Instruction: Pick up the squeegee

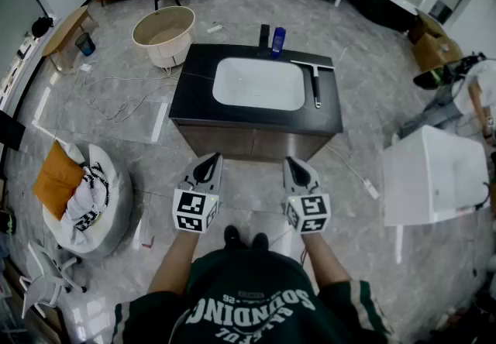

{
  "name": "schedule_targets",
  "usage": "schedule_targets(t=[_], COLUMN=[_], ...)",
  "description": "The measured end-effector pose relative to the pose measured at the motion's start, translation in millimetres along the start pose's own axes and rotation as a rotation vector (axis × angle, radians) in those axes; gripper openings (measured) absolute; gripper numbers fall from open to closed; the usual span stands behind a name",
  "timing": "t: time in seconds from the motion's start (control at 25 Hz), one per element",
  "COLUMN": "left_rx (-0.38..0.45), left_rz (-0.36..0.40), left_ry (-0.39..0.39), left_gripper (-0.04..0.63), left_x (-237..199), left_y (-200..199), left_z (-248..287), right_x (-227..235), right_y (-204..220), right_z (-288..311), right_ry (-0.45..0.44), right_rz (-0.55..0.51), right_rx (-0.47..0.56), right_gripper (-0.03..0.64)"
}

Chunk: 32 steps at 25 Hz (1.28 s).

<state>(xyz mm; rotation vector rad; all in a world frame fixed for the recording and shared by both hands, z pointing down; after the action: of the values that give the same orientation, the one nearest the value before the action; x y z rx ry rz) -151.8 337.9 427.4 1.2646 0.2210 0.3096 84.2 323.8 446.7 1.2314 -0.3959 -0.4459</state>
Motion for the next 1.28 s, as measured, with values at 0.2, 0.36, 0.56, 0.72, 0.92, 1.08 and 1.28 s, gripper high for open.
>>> schedule_targets(t=[0.2, 0.36, 0.56, 0.72, 0.92, 1.08, 1.28], left_rx=[0.006, 0.004, -0.003, 0.008, 0.002, 0.009, 0.021], left_rz=[-0.003, -0.002, -0.001, 0.008, 0.011, 0.019, 0.035], left_ry=[0.002, 0.005, 0.009, 0.008, 0.013, 0.023, 0.052], left_gripper=[0.002, 0.002, 0.002, 0.002, 0.002, 0.002, 0.002], left_x=[-6.1, -8.3, -11.6, -14.2, -26.1, -37.3, -44.2], left_y=[-2.8, -1.8, 0.8, -1.4, 2.5, 5.2, 3.8], left_z=[2.7, 6.0, 6.6, 5.9, 8.0, 13.0, 18.3], right_x=[-0.6, -1.5, -6.2, -7.4, -13.2, -20.8, -28.4], right_y=[-0.3, -2.7, -0.4, 0.7, -0.5, -3.4, -7.6], right_z=[2.3, 4.3, 8.3, 12.2, 23.8, 34.4, 38.0], right_ry=[0.019, 0.014, 0.008, 0.017, 0.019, 0.015, 0.045], right_rz=[0.003, 0.004, 0.0, 0.011, 0.007, 0.011, 0.026], right_rx=[0.014, 0.021, 0.003, -0.002, -0.008, 0.011, 0.012], right_gripper=[0.0, 0.0, 0.0, 0.0, 0.0, 0.0, 0.0])
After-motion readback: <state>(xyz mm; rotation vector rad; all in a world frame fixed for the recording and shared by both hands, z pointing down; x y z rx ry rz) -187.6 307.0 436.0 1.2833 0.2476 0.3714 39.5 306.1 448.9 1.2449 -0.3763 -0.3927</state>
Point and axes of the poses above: the fingertips, and each gripper's own axes: z forward along the fingers, x to its right, y out of its underside, the point moved 6 cm from there along -z, backward along the fingers, and after that the axes turned 4 degrees about -y, right-handed, at the moved point
